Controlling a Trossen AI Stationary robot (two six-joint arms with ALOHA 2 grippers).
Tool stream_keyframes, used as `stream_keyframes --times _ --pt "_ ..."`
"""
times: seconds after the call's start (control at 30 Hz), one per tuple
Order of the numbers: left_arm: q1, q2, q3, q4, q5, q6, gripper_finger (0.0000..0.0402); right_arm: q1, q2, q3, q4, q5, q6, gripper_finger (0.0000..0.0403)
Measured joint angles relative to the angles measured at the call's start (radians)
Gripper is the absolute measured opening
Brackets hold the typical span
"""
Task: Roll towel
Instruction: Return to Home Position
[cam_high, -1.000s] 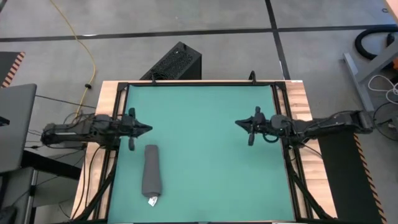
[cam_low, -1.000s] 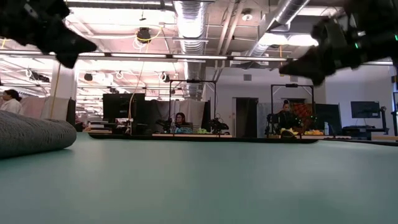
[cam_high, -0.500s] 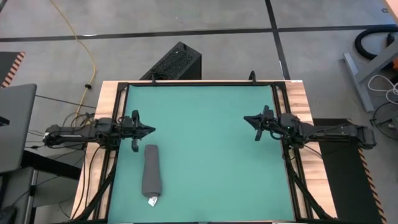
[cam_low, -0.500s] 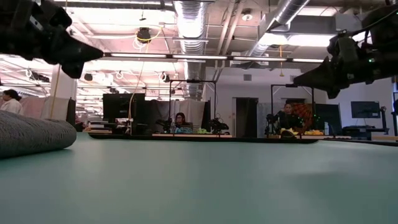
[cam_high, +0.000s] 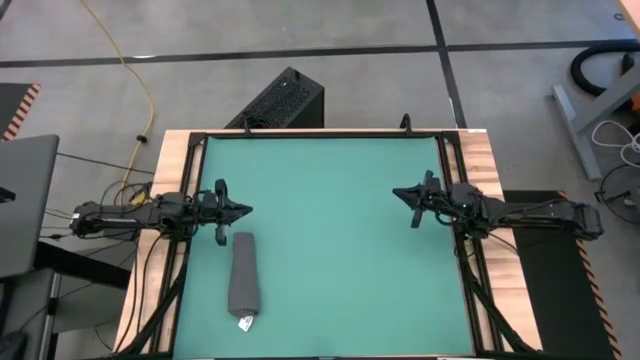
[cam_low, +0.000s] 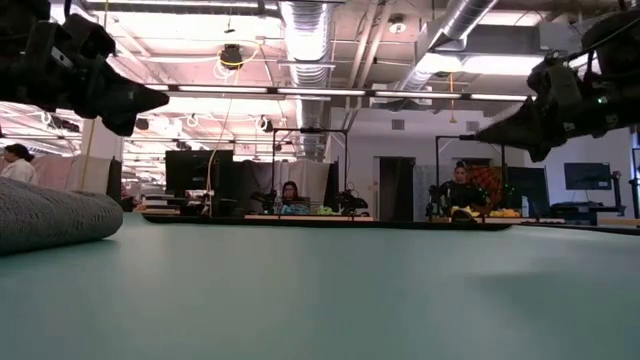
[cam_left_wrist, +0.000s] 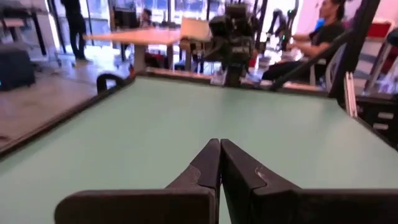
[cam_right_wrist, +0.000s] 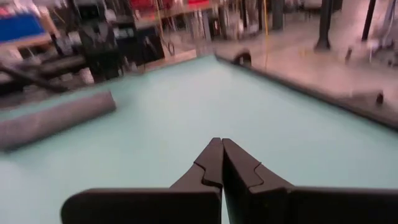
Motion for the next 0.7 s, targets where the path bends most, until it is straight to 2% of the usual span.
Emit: stream_keyframes --times 0.1,0.3,0.7 --pt "0.000 0.013 0.000 -0.017 -0.001 -0.016 0.0000 0.006 0.001 0.000 -0.075 0.001 0.058 0.0021" --pt "0.000 0.056 0.000 -0.016 -0.008 -0.015 0.0000 0.006 0.001 -0.001 -0.184 0.000 0.295 0.0021" --pt "0.000 0.072 0.000 -0.015 -0.010 -0.021 0.0000 0.006 0.000 -0.002 -0.190 -0.002 0.313 0.0021"
